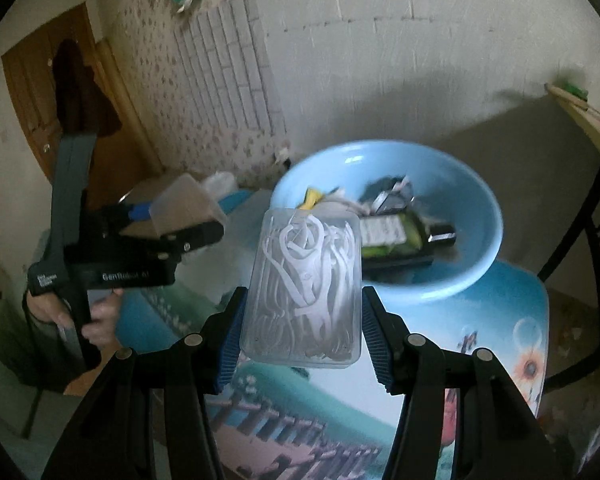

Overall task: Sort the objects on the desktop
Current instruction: 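Carry the toothpick box into the basin with the left tool while the right tool carries the floss pick box, then open both tools over the basin and withdraw them toward the table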

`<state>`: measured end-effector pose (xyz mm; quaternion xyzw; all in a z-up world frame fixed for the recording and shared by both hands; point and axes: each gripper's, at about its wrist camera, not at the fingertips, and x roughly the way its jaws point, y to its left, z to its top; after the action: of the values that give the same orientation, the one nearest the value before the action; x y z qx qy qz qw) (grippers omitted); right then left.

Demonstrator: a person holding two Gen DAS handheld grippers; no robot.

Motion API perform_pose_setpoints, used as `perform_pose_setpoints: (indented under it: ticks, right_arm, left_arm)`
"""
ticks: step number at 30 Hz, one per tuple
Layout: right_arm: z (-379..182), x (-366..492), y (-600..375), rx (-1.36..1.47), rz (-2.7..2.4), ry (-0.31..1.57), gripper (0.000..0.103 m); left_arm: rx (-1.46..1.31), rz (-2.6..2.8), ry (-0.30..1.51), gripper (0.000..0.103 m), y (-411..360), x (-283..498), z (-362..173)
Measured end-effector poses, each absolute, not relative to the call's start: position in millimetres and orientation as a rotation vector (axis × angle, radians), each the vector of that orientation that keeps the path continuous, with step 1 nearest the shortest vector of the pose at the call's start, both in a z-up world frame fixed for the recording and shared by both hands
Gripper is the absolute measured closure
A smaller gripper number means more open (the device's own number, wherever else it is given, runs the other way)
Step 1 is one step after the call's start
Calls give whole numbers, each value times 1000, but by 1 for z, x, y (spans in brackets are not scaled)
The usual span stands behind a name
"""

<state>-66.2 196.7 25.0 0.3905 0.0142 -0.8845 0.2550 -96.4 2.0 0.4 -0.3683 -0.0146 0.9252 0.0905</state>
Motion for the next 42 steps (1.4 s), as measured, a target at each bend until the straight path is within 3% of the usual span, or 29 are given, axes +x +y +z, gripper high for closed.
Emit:
perform_pose_setpoints:
  ticks: [34,42]
  right_arm:
    - [8,-183,232,1149,-2618,24,52]
    - [5,-169,235,1179,-2628,76,35]
  left_arm:
    - [-1024,2611,155,2,102,-205,-1]
    - [-1018,2621,131,0,96,-195,1]
